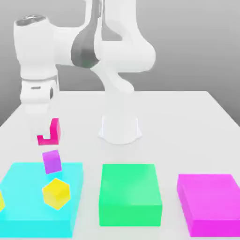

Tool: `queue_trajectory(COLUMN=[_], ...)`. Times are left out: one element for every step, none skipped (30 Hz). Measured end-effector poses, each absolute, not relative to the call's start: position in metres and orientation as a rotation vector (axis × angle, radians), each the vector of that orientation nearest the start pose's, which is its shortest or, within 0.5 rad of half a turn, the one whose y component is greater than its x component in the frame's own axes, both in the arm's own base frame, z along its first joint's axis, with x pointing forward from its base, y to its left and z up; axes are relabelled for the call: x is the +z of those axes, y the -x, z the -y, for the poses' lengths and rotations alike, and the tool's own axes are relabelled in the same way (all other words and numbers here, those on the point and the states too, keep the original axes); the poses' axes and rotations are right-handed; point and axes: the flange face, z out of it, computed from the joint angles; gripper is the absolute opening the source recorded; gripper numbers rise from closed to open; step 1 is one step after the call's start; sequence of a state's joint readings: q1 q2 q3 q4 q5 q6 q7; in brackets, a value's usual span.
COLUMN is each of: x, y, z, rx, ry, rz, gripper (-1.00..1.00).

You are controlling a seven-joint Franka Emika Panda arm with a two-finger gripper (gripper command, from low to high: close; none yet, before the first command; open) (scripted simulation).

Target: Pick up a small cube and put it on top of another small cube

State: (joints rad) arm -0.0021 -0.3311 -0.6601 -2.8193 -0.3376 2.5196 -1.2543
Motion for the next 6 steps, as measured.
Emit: queue_trajectory(x=[0.268, 0.258, 0.252, 0.252, 0.252, 0.252], y=[-0.299, -0.298, -0.297, -0.297, -0.297, -0.297], z=[0.204, 0.204, 0.205, 0.205, 0.205, 0.205], rx=[-0.004, -0.002, 0.0, 0.0, 0.0, 0.0], ry=[2.823, 2.825, 2.828, 2.828, 2.828, 2.828], rz=[1.36, 1.359, 1.359, 1.359, 1.359, 1.359], gripper=[-1.0, -1.0, 1.0, 1.0, 1.0, 1.0])
